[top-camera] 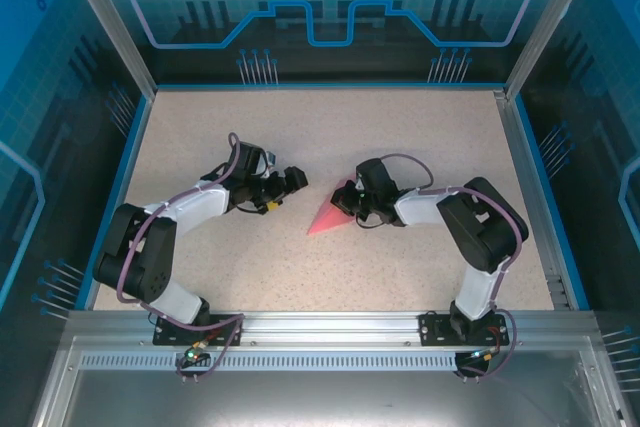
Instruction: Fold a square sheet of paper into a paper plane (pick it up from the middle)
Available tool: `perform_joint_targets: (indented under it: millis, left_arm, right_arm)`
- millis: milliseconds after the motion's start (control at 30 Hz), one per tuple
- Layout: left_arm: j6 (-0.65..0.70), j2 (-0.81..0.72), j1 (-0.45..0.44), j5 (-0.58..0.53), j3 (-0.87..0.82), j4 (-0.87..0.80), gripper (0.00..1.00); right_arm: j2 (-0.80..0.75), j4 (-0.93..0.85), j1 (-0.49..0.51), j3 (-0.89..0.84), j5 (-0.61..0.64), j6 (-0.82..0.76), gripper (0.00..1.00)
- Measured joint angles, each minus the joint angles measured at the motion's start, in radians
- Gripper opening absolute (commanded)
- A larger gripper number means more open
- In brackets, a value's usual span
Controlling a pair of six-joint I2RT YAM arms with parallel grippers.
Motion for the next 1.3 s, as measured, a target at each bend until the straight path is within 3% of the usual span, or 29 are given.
perform_joint_targets:
  millis: [300,567,900,1300]
  left_arm:
    - [-0.097,-0.052,0.007,0.219,-0.045,0.182,0.99]
    - [-0.244,-0.052,0.003,0.409,-0.061,0.473,0.96]
    - [-0.256,-0.053,-0.053,0.489,-0.061,0.554,0.65]
    - [-0.264,-0.059,-0.065,0.493,-0.079,0.591,0.29]
  right_arm:
    - [-0.225,0.076,-0.082,-0.002,-0.188,-0.094,0.05]
    - [-0.262,0.134,-0.139,0.000,-0.376,-0.071,0.07]
    - [-0.263,0.151,-0.139,0.001,-0.489,-0.007,0.07]
    - [-0.256,0.160,-0.139,0.001,-0.513,0.018,0.07]
